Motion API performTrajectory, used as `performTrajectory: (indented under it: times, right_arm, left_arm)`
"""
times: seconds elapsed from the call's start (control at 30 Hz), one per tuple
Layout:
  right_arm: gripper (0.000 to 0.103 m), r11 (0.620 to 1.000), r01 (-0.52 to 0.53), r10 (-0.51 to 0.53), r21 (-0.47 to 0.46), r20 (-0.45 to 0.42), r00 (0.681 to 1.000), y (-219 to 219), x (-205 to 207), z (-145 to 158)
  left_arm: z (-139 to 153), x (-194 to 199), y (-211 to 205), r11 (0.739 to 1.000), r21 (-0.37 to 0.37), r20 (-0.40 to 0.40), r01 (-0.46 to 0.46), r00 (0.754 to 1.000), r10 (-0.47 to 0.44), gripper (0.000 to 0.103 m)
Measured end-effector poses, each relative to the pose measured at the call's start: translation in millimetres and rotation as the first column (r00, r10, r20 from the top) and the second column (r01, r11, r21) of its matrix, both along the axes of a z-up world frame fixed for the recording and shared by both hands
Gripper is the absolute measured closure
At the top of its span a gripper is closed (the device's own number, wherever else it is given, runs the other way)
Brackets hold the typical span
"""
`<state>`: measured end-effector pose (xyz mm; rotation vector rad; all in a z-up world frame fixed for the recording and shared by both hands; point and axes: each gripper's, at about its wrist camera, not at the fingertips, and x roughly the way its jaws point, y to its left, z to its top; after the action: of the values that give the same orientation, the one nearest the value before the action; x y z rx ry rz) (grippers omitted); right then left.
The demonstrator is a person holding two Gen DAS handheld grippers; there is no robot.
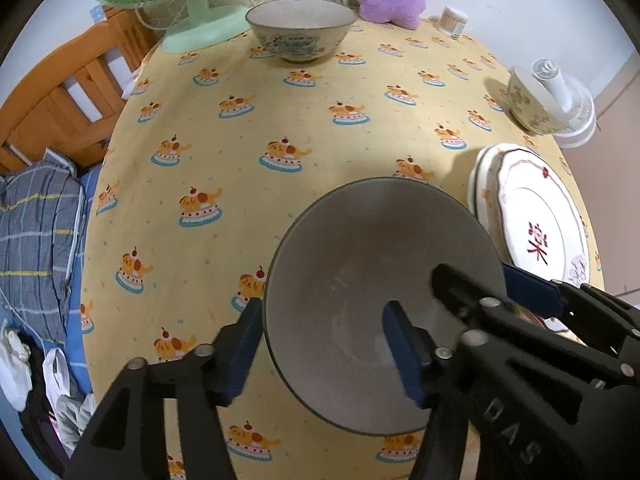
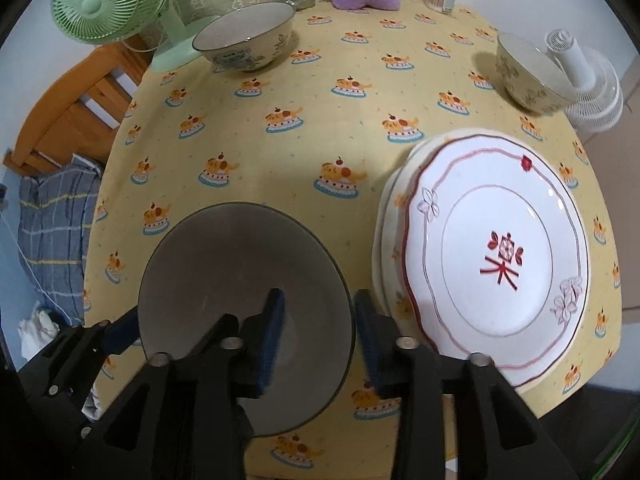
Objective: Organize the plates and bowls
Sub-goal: 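Lower the white bowl onto the table and open both tools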
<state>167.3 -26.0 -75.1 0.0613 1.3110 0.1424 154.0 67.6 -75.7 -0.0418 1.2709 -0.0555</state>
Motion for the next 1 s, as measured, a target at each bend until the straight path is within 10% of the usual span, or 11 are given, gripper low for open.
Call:
performTrajectory:
  times: [0.4,1.0]
  right_arm:
    - [0.033,0.999,0.048,-0.047,-0.017,0.075,0.996,-4.0,-9.2,23.4]
    - [0.028,0.991,-0.132,0.12,0.035,0.237,0.964,5.1,58.0,73.1]
  left_arm:
    - [16.9,-0.1,9.4,1.0,-0.024,0.047,0.01,0.999,-0.009,0.02]
    - [64.5,55.6,7.7,0.988,0.039,0.206,-0.151,0.968,0.14,0.024]
